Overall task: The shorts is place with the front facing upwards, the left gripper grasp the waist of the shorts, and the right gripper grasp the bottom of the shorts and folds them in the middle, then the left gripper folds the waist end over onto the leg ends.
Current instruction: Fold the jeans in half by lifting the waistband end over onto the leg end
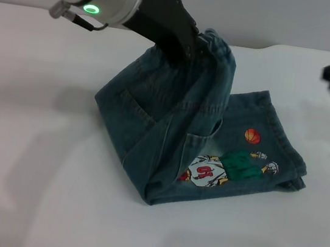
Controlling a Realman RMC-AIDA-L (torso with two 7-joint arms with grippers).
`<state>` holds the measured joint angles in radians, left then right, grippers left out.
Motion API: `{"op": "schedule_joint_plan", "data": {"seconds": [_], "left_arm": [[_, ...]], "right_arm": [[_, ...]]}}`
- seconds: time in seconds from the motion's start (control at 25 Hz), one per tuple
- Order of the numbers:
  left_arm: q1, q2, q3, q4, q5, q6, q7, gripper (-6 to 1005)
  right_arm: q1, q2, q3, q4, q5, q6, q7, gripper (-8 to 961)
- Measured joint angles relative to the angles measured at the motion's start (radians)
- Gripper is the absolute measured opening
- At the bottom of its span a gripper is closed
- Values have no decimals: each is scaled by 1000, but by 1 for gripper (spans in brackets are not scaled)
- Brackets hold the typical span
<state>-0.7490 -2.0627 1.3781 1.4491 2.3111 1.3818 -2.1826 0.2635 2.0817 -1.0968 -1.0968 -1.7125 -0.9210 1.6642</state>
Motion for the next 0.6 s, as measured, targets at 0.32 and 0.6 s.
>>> {"op": "schedule_joint_plan", "data": {"seconds": [0.32, 0.6], "left_arm": [[8, -4, 47, -14, -8, -33, -16, 69], [2, -5, 104, -63, -13, -98, -41, 69]], "right_arm": [[-70, -3, 180, 7, 295, 14, -180, 41], [-90, -3, 221, 71, 419, 13, -303, 41]]}}
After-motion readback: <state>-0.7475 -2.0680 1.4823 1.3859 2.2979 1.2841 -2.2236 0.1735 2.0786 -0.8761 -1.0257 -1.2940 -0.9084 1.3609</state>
